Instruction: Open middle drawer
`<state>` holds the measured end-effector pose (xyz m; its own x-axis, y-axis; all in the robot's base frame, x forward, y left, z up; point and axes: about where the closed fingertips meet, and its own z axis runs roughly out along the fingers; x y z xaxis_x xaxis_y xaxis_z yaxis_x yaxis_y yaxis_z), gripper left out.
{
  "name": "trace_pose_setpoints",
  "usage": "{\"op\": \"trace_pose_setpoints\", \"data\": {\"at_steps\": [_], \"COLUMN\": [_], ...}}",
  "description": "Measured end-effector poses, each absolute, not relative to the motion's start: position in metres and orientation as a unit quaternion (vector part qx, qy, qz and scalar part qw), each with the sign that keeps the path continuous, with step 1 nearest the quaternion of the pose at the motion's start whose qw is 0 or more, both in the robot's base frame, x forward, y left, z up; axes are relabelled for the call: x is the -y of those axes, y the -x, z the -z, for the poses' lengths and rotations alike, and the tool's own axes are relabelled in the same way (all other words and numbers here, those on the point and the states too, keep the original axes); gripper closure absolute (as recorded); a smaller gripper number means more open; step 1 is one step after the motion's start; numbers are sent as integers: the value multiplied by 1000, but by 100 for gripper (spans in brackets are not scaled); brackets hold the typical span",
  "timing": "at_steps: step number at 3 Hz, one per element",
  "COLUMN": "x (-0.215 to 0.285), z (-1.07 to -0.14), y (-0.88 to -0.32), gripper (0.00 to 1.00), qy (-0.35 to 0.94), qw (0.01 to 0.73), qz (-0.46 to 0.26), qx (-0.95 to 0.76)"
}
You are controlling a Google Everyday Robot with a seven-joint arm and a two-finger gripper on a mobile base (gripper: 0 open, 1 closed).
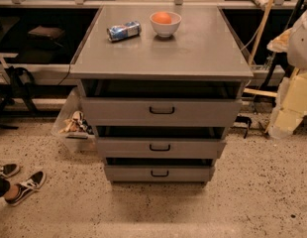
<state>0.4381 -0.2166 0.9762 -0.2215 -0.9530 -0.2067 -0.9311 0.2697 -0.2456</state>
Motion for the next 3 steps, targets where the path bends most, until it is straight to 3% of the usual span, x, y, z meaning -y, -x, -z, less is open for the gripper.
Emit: {"op": "trace_pose_setpoints", "data": {"at_steps": [2,3], "x": [205,176], "z": [-935,-834], "y": [-442,-451], "gripper": [0,0], "qy": [602,599], "qw": [147,116], "qz": [14,-36], "qx": [-785,-792]}}
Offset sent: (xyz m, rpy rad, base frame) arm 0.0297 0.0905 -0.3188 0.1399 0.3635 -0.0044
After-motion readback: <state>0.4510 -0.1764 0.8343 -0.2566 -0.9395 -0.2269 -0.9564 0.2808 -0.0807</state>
